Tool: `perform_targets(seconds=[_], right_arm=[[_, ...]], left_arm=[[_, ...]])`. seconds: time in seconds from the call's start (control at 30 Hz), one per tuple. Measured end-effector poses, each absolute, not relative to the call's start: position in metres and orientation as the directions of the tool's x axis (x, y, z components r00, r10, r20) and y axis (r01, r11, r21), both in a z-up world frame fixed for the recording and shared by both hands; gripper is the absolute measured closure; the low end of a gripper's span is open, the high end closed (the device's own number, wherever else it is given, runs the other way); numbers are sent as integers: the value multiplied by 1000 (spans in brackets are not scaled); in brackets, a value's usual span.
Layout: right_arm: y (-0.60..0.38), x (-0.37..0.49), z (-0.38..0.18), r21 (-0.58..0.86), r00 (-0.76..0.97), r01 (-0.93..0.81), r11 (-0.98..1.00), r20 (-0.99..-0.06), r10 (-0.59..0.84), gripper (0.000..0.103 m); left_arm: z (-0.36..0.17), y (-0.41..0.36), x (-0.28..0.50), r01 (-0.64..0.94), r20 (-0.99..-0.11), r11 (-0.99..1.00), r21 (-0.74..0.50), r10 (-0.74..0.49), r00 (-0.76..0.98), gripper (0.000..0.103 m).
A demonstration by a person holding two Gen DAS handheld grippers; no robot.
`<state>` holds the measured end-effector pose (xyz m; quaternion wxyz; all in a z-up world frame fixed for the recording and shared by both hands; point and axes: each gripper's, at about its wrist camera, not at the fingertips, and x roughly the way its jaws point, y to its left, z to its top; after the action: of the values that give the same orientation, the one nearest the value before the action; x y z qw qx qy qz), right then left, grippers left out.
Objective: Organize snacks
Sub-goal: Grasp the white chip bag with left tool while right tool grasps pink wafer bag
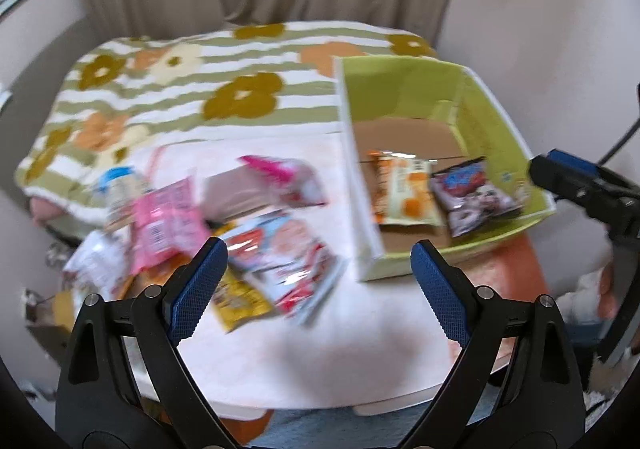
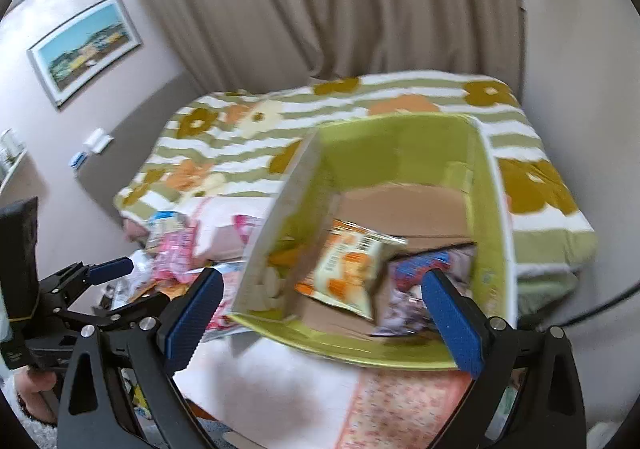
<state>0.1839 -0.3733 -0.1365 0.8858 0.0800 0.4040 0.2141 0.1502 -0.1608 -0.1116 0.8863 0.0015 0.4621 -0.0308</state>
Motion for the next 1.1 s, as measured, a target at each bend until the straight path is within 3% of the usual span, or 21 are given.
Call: perform_targets(seconds=[0.37, 0.67, 1.1], right_arm=[[-296, 183, -123, 313, 520, -473, 824, -656, 547, 4], [-205, 201, -137, 361, 438, -488, 795, -686, 581, 4], [-87, 241, -185, 348, 320, -424, 836, -806, 498, 4]], left_arm=[[-106, -44, 118, -158, -804, 986, -54, 51, 593, 11], [-120, 72, 129, -211, -847, 975, -67, 56, 528, 11], [-205, 178, 179, -146, -929, 968, -205, -145, 342, 11]])
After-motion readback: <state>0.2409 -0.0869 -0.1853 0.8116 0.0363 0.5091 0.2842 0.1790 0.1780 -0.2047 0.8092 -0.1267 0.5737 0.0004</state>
